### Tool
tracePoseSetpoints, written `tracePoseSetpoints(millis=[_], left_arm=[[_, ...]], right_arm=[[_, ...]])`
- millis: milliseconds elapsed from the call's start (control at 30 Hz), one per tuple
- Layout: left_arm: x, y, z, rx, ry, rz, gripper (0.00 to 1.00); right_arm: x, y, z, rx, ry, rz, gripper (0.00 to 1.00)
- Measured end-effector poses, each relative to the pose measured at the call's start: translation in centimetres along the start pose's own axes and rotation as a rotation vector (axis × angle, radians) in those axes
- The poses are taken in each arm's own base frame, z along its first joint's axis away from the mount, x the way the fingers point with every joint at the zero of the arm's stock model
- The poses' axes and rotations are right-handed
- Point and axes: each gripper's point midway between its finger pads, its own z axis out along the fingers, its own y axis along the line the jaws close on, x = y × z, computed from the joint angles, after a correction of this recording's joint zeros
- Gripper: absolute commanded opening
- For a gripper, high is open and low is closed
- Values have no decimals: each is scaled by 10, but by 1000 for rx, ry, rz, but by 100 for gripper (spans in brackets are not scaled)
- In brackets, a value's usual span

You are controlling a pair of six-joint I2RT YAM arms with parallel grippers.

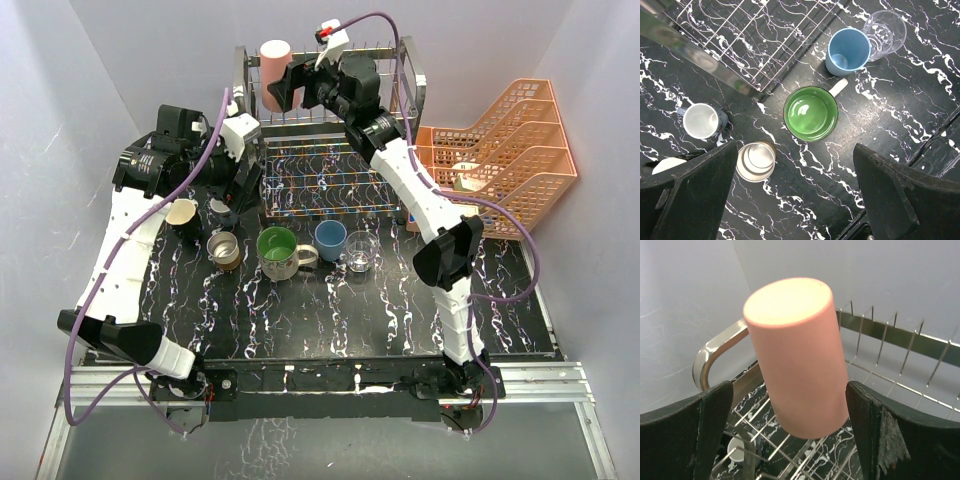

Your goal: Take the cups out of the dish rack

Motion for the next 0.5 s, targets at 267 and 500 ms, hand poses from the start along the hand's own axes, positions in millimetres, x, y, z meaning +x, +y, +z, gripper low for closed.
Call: tracePoseSetpoints(millis=[267, 500], left_arm=[[-5, 1, 1, -6, -22, -13, 97], [-5, 1, 1, -5, -22, -13, 97]], right_arm=[[0, 4, 18, -17, -68, -31, 92], [6, 0, 31, -14, -110, -72, 91]])
